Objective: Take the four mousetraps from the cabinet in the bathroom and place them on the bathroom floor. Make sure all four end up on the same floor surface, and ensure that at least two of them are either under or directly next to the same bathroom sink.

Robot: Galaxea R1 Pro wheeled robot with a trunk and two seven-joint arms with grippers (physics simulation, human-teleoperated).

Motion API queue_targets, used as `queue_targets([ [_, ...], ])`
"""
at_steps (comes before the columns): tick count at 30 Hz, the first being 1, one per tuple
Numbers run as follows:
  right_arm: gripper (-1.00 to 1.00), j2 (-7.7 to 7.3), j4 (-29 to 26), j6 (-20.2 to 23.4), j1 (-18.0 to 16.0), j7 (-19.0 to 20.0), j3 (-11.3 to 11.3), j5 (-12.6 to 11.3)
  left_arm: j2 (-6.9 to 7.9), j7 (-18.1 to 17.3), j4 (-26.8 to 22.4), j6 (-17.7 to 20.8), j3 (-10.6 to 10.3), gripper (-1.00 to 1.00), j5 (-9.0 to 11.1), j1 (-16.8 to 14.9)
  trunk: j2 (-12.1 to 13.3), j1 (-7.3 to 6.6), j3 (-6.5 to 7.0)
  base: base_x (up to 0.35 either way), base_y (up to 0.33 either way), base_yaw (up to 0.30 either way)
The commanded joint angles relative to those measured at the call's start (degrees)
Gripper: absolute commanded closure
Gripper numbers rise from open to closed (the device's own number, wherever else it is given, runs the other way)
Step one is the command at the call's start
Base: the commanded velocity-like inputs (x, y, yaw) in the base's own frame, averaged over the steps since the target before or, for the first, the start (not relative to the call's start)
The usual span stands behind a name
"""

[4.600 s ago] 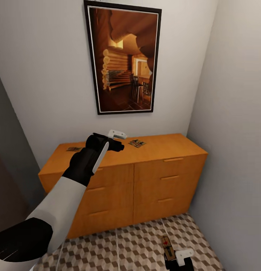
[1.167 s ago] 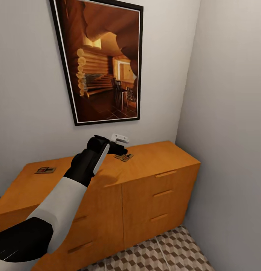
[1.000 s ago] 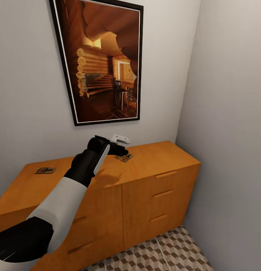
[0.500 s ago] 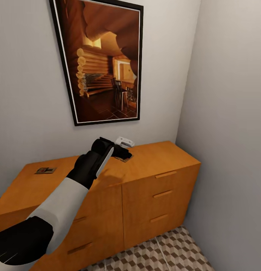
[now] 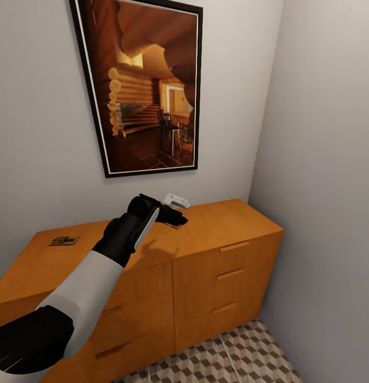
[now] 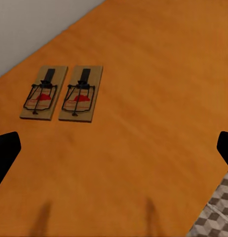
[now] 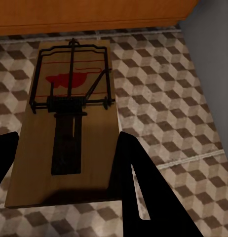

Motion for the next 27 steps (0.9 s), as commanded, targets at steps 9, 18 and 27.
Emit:
queue_targets([
  [9, 1.00, 0.05, 0.05, -0.15, -0.02, -0.18, -0.28, 0.39, 0.02, -0.09, -0.07, 0.24, -0.02, -1.00, 0.03, -0.05, -0.04, 0.00, -0.46, 0.000, 0.000, 0.000],
  [18, 1.00, 0.11, 0.05, -0.15, -0.04, -0.18, -0.28, 0.39, 0.03, -0.10, 0.03, 0.24, -0.02, -1.00, 0.08, -0.05, -0.04, 0.00, -0.75, 0.005, 0.000, 0.000],
  [27, 1.00, 0.14, 0.05, -0.14, -0.01, -0.18, -0.28, 0.39, 0.03, -0.10, 0.16, 0.24, -0.09, -1.00, 0.07, -0.05, -0.04, 0.00, -0.77, 0.159, 0.000, 0.000],
])
